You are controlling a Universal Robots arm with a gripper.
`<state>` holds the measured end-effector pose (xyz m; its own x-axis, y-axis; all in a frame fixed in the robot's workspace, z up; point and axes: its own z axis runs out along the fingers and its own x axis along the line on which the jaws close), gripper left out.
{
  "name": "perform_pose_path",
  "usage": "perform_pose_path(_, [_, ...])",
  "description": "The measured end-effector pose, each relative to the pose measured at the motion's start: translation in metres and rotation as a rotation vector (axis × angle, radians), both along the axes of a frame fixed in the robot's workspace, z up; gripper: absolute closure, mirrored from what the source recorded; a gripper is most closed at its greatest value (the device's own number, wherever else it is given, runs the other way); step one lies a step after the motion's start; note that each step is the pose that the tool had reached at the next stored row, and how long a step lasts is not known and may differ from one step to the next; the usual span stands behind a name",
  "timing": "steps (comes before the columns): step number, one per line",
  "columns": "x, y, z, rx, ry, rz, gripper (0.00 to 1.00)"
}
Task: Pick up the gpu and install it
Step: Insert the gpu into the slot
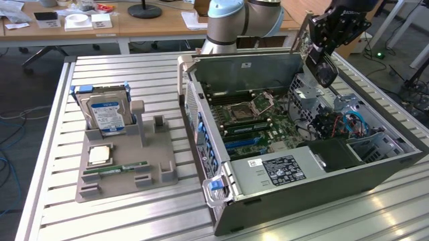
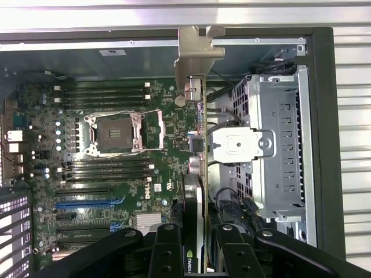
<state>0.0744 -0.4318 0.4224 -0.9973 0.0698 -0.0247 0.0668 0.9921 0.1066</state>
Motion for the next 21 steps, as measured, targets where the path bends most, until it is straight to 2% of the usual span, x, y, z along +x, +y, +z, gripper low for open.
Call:
perform_pose_path(7, [0.0, 0.0, 0.0, 0.0, 0.0, 0.001, 0.73])
perform_pose_path(11, [0.0, 0.0, 0.0, -0.0001, 0.0, 0.019, 0.73])
perform_pose_path(21, [0.0, 0.0, -0.0003, -0.0001, 0.0001, 0.155, 0.73])
